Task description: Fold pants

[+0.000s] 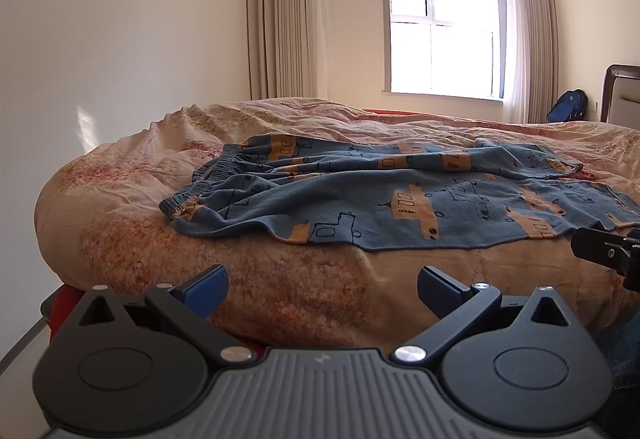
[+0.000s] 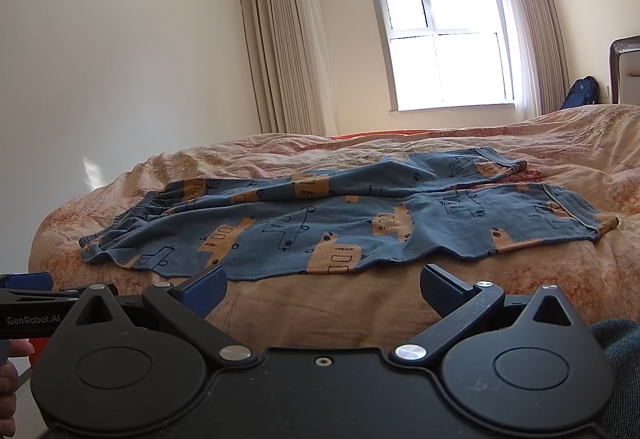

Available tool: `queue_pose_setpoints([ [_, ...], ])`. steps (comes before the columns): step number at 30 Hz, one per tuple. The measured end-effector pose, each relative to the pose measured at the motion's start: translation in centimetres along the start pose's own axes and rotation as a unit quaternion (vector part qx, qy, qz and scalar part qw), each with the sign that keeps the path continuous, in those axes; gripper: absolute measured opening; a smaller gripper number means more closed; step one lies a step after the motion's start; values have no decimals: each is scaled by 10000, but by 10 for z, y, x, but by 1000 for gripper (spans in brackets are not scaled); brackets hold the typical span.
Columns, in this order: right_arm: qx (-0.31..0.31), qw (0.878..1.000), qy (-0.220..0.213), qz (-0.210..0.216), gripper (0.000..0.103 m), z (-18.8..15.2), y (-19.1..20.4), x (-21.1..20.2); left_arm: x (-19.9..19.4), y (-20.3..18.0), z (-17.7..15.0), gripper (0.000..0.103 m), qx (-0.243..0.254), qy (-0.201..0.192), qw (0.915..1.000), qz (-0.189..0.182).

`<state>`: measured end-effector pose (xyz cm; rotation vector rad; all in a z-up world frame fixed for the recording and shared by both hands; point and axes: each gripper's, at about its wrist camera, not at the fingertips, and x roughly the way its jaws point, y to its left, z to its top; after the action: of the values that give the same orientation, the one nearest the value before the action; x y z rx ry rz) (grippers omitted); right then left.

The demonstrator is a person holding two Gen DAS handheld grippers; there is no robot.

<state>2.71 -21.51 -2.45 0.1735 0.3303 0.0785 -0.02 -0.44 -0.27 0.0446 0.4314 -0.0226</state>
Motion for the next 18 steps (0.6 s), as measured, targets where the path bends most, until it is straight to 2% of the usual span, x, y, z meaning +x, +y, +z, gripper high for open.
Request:
queue_pose_setpoints([
  [18, 5, 10000, 18, -2, 103, -1, 0, 1, 0, 0, -1, 103, 6, 3, 10000, 0],
])
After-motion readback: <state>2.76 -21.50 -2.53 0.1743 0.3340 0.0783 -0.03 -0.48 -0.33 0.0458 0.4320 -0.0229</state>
